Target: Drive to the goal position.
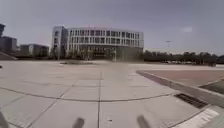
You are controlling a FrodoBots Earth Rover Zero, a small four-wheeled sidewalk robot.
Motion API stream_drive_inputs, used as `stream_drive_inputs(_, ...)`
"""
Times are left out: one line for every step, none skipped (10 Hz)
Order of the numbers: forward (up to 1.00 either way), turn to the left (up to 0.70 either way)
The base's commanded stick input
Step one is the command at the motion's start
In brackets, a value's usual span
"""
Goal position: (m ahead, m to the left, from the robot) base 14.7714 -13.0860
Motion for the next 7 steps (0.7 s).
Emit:
stream_drive_inputs(0.70, 0.00)
stream_drive_inputs(0.70, 0.00)
stream_drive_inputs(0.70, 0.00)
stream_drive_inputs(0.70, 0.00)
stream_drive_inputs(0.70, 0.00)
stream_drive_inputs(0.70, 0.00)
stream_drive_inputs(0.70, 0.00)
